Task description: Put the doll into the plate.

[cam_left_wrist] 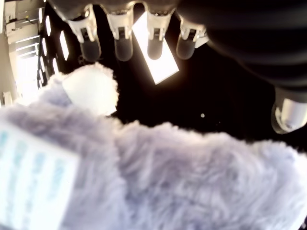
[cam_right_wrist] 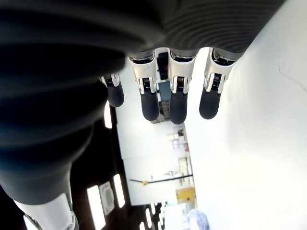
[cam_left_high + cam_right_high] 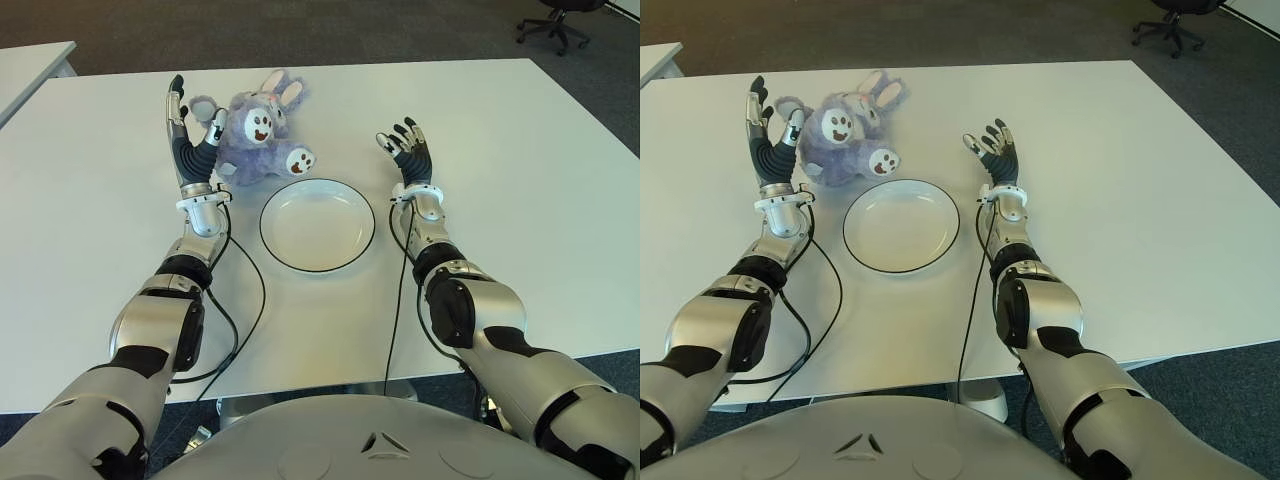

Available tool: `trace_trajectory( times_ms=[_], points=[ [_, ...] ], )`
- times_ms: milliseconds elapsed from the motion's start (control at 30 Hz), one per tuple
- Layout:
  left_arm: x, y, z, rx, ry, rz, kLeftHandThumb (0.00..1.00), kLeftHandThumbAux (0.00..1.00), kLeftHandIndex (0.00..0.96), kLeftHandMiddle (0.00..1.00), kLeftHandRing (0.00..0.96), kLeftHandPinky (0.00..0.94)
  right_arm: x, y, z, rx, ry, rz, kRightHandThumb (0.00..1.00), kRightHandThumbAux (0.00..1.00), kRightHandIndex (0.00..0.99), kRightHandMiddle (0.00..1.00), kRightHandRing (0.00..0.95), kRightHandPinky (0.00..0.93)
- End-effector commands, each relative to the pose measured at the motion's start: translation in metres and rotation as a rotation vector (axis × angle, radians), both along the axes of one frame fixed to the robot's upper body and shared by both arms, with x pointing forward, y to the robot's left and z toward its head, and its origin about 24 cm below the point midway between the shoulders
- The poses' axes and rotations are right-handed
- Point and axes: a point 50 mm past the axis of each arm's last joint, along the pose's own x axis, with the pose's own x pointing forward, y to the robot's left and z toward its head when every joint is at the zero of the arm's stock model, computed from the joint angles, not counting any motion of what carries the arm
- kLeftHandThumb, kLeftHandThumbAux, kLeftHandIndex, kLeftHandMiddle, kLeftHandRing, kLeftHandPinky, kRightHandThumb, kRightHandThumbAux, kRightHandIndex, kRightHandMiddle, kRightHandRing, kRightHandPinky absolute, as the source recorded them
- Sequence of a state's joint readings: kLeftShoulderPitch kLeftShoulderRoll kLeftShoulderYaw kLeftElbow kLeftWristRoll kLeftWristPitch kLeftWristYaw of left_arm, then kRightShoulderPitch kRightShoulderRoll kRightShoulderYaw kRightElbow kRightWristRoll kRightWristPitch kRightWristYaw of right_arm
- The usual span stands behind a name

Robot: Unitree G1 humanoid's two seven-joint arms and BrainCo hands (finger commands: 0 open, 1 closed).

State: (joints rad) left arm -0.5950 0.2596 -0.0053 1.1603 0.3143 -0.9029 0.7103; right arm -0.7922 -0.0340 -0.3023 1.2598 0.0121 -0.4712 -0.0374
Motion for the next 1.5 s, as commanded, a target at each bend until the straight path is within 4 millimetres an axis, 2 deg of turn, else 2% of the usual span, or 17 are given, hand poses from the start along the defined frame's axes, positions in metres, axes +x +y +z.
trace_trajectory(
  times_ms=[33,233,467,1500],
  points=[
    [-0.052,0.010,-0.077,0.094,0.323,0.060,0.199,0.364,0.000,0.000,0.000,0.007,-0.046,-0.003,-0.075,0.045,0.321,-0.027,0.130,0.725,0.071,0.146,0.138,0.156],
    [-0.054,0.010,-0.079,0.129,0.331,0.043,0.221,0.302,0.000,0.000,0.000,0.000,-0.046,-0.003,-0.074,0.036,0.319,-0.024,0.127,0.724,0.070,0.145,0.136,0.148],
    [-0.055,0.006,-0.077,0.200,0.302,0.029,0.179,0.228,0.000,0.000,0.000,0.000,-0.046,-0.004,-0.074,0.037,0.318,-0.026,0.130,0.729,0.068,0.144,0.136,0.154],
    [-0.058,-0.002,-0.081,0.297,0.321,-0.097,0.263,0.138,0.000,0.000,0.000,0.000,-0.046,-0.003,-0.074,0.035,0.320,-0.024,0.135,0.740,0.068,0.153,0.144,0.160]
  ],
)
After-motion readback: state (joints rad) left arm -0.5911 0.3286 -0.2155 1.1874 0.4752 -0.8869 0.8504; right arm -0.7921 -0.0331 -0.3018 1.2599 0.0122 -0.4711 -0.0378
